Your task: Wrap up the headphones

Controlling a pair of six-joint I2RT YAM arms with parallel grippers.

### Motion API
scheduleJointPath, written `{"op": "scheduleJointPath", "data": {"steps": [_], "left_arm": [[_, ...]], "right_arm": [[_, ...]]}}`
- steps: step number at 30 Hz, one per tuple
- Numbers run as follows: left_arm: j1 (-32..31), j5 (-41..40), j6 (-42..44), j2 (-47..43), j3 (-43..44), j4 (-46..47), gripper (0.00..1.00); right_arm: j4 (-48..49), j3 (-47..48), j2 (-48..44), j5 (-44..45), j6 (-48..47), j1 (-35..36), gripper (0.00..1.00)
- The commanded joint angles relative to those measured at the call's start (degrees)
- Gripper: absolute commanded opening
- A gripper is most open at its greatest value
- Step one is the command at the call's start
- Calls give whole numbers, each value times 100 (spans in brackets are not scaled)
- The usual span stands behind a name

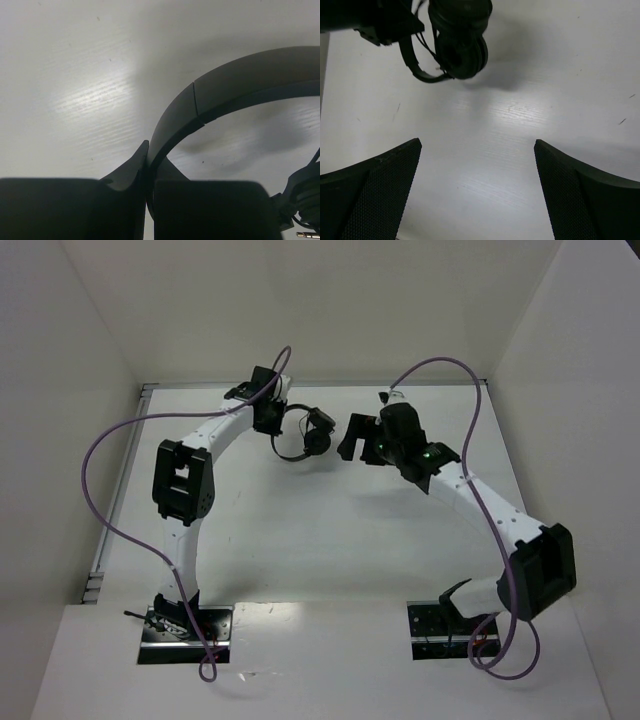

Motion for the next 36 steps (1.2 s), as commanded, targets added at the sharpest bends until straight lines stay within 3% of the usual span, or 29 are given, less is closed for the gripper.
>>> {"op": "scheduleJointPath", "data": {"steps": [1, 9, 21, 28, 33, 36], "left_arm": [[-13, 236, 271, -132, -268, -28, 0], [-65, 121, 543, -563, -1313, -89, 0], [-232, -292, 658, -563, -1640, -458, 7], [-232, -458, 553, -616, -1763, -458, 23], [-232, -511, 491, -738, -1763, -406, 24], [-232, -511, 439, -791, -1701, -406, 31]], "right_arm": [[399, -379, -493, 443, -293, -39, 100], [232, -581, -715, 838, -680, -39, 100], [461, -1021, -838, 839, -821, -91, 100], [619, -1074, -838, 619, -821, -91, 100], [619, -1021, -785, 505, -821, -91, 100], [672, -1021, -785, 452, -821, -91, 100]]}}
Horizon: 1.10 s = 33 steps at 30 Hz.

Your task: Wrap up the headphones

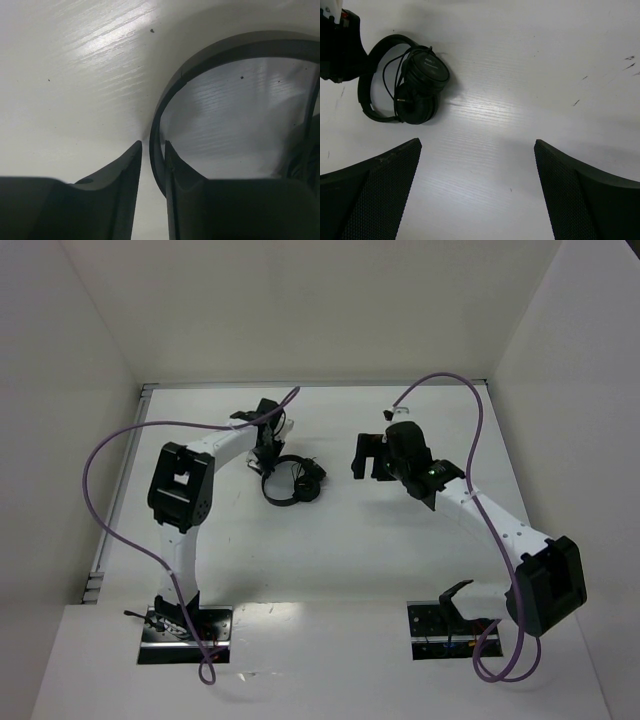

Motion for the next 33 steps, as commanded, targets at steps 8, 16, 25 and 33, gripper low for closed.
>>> {"op": "scheduleJointPath", "data": {"steps": [8, 16, 25, 33], "left_arm": [[17, -184, -111, -888, 324, 104, 72], [17, -527, -400, -2466, -737, 786, 100], [17, -176, -1094, -4087, -2759, 1589, 100], [17, -184, -1350, -4535, -3709, 1764, 100]], "right_arm": [[666, 154, 64, -540, -163, -45, 100], [772, 154, 416, -602, -515, -45, 100], [903, -162, 416, -540, -822, -45, 100], [1106, -549, 222, -646, -823, -45, 100]]}}
